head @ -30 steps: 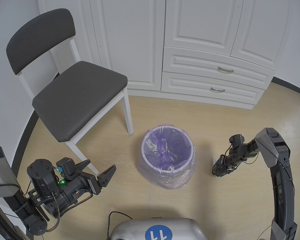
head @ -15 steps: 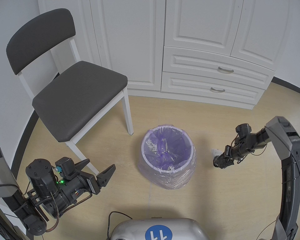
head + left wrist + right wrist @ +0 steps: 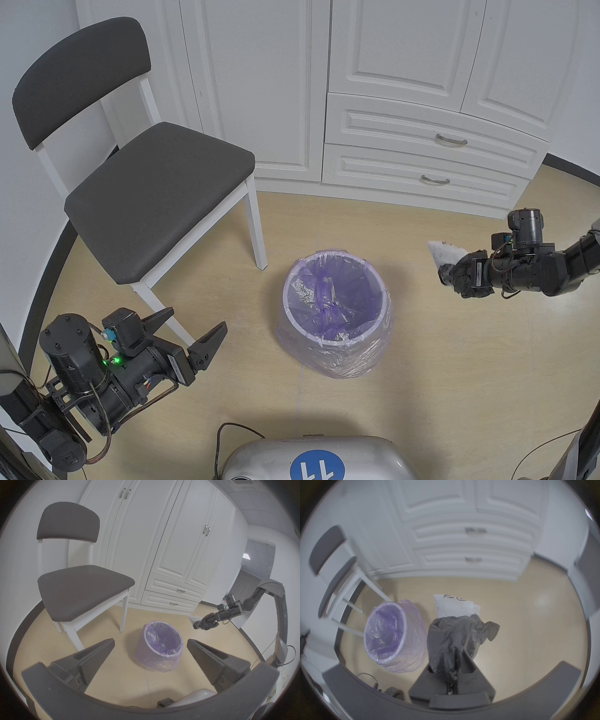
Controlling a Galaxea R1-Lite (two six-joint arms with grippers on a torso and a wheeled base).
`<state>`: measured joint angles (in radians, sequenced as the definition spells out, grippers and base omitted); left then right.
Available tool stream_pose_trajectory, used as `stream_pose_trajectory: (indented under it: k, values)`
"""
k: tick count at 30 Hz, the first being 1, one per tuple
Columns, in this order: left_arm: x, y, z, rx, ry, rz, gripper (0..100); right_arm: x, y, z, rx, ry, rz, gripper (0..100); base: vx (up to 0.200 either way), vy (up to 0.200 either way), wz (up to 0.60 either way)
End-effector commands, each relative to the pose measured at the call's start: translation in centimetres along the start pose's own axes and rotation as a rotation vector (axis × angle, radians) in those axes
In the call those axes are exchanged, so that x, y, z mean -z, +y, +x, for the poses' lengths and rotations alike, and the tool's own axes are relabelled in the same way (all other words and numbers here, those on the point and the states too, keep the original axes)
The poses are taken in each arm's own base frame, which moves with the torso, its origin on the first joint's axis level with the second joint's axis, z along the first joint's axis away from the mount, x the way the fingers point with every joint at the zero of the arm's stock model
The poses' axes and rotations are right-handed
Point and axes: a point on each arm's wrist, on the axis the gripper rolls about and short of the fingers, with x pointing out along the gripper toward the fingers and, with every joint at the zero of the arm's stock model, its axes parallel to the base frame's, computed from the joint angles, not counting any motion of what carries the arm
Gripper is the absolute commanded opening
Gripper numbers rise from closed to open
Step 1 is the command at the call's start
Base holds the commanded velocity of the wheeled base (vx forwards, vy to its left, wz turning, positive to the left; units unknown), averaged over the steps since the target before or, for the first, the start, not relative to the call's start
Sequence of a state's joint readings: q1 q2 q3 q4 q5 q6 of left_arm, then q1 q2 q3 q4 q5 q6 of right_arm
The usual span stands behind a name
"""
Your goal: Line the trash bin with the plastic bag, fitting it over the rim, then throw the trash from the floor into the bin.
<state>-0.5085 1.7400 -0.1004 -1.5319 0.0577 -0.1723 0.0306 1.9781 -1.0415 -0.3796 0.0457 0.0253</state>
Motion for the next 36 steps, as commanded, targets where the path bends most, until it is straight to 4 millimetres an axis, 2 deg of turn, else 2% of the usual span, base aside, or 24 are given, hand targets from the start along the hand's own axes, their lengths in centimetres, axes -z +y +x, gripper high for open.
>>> stream_pose_trajectory:
  k: [1, 2, 3, 6, 8, 9, 13, 16, 17, 20, 22, 27, 31, 36]
  values:
    - [-2.0, -0.3, -1.1, 0.016, -0.1, 0.028, 100, -0.6, 3.1, -7.3, 0.021, -0.281, -0.54, 0, 0.0, 0.0, 0.0]
    - [-2.0, -0.3, -1.1, 0.016, -0.1, 0.028, 100, -0.6, 3.1, -7.3, 0.021, -0.281, -0.54, 0, 0.0, 0.0, 0.0]
    - [-2.5, -0.3, -1.3, 0.016, -0.125, 0.028, 100, -1.1, 2.4, -7.5, 0.074, -0.319, -0.737, 0, 0.0, 0.0, 0.0]
    - [-3.1, -0.2, -1.6, 0.017, -0.157, 0.025, 100, -1.7, 2.4, -7.7, 0.115, -0.377, -0.961, 0, 0.0, 0.0, 0.0]
    - [-3.1, -0.2, -1.6, 0.017, -0.157, 0.025, 100, -1.7, 2.4, -7.7, 0.115, -0.377, -0.961, 0, 0.0, 0.0, 0.0]
    - [-3.5, -0.3, -1.8, 0.02, -0.177, 0.024, 100, -1.8, 3.1, -7.6, 0.122, -0.4, -1.087, 0, 0.0, 0.0, 0.0]
    - [-3.9, -0.3, -1.8, 0.02, -0.199, 0.024, 100, -1.5, 4.9, -7.6, 0.094, -0.422, -1.208, 0, 0.0, 0.0, 0.0]
    - [-4.1, -0.3, -1.9, 0.02, -0.21, 0.029, 100, -2.0, 7.4, -8.0, 0.08, -0.499, -1.379, 0, 0.0, 0.0, 0.0]
    - [-4.1, -0.3, -1.9, 0.018, -0.21, 0.03, 100, -2.0, 7.5, -7.9, 0.078, -0.501, -1.384, 0, 0.0, 0.0, 0.0]
    - [-4.1, 0.2, -1.9, -0.005, -0.205, 0.066, 100, -1.8, 10.5, -8.3, 0.033, -0.57, -1.511, 0, 0.0, 0.0, 0.0]
    - [-4.0, 0.2, -2.0, -0.007, -0.204, 0.07, 100, -1.7, 11.5, -8.3, 0.024, -0.594, -1.556, 0, 0.0, 0.0, 0.0]
    - [-4.0, 0.2, -2.1, -0.009, -0.204, 0.072, 100, -2.8, 13.0, -9.1, 0.066, -0.674, -1.667, 0, 0.0, 0.0, 0.0]
    - [-4.3, 0.4, -2.0, -0.018, -0.216, 0.071, 100, -3.4, 14.3, -10.0, 0.123, -0.746, -1.83, 0, 0.0, 0.0, 0.0]
    - [-4.6, 0.6, -2.3, -0.028, -0.233, 0.071, 100, -3.8, 15.4, -10.7, 0.139, -0.783, -1.889, 0, 0.0, 0.0, 0.0]
